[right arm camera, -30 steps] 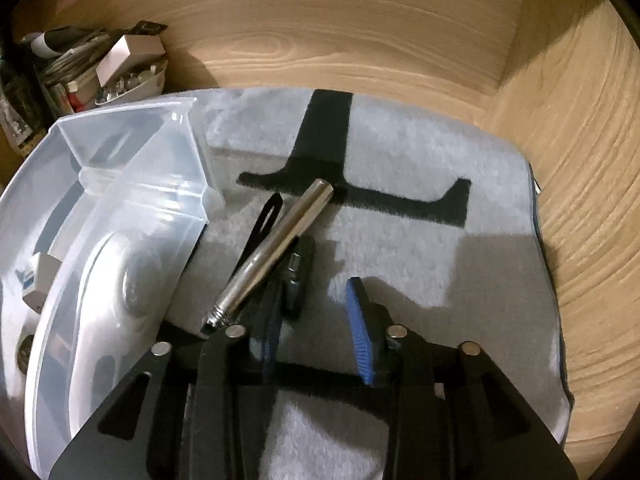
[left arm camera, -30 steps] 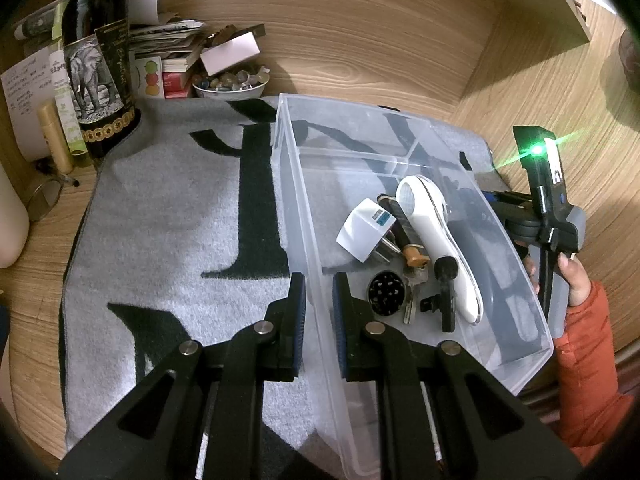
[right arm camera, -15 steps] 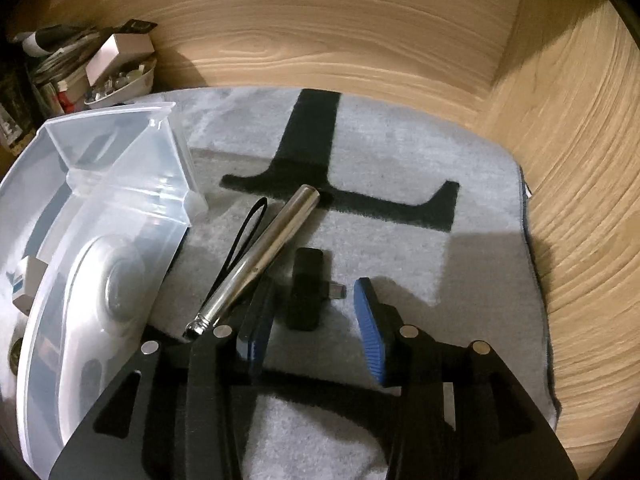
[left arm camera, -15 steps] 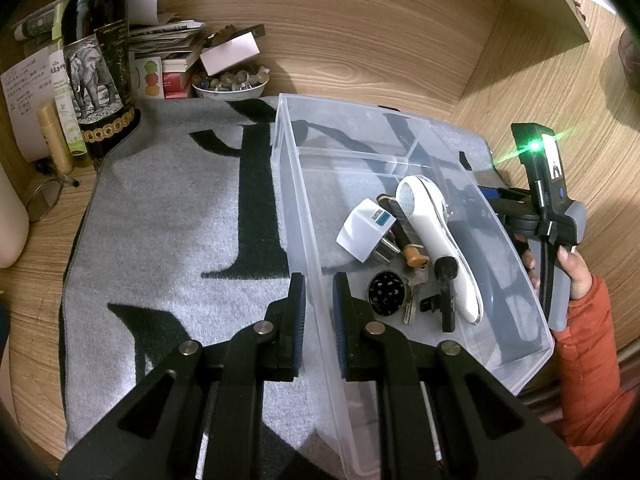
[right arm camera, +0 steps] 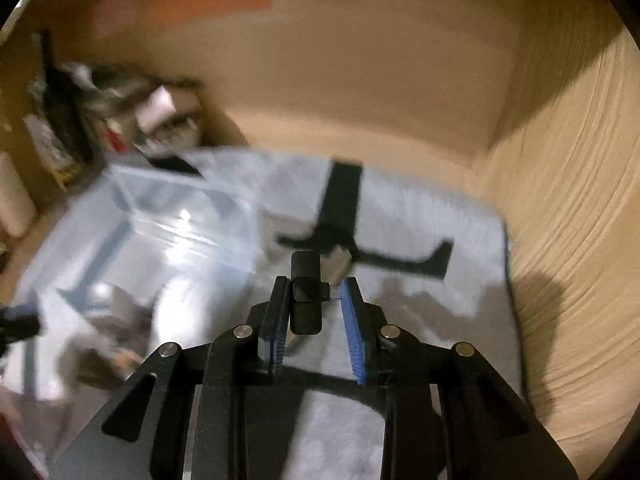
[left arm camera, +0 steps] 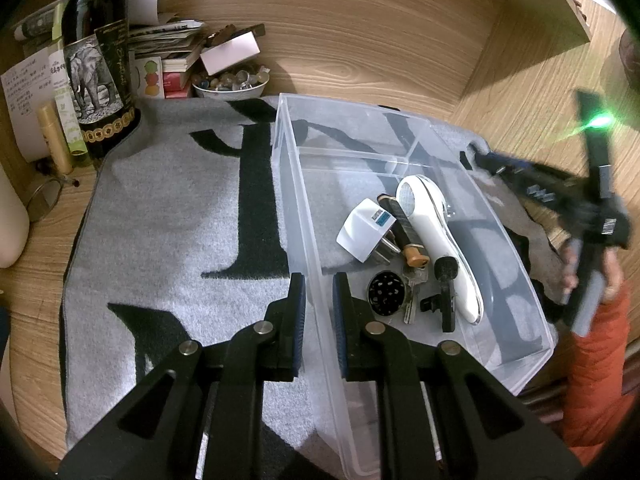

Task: Organize rigid objects
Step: 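Lower the black pen-like item into the box and release it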

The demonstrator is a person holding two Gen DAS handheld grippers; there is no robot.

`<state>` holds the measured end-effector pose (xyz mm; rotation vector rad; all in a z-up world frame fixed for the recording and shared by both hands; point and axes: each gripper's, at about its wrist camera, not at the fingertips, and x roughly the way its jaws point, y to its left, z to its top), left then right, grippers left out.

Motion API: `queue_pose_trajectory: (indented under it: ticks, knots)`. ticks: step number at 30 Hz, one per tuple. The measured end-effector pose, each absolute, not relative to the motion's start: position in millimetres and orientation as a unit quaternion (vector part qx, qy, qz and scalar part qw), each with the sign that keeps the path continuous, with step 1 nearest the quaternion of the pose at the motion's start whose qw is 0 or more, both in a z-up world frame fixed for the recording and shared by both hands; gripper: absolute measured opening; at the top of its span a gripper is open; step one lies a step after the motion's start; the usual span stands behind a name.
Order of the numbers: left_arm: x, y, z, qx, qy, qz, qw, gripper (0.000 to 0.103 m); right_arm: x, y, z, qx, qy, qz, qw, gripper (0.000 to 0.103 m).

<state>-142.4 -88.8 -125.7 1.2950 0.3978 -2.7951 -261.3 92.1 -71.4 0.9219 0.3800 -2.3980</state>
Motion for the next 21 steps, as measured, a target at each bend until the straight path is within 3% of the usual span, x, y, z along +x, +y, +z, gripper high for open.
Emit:
queue_pose_trajectory:
  ticks: [8, 21]
  knots:
    - [-141.4, -90.2, -126.1, 0.415, 0.132, -0.900, 0.018, 0.013, -211.0, 66.6, -27.5, 0.268, 0.158, -0.889, 0.335, 0.024]
    - [-141.2, -90.1, -126.0, 0.415, 0.132, -0.900, 0.018, 0.013, -194.6, 30.2, -64.7, 0.317, 0.186, -0.844, 0.390, 0.024]
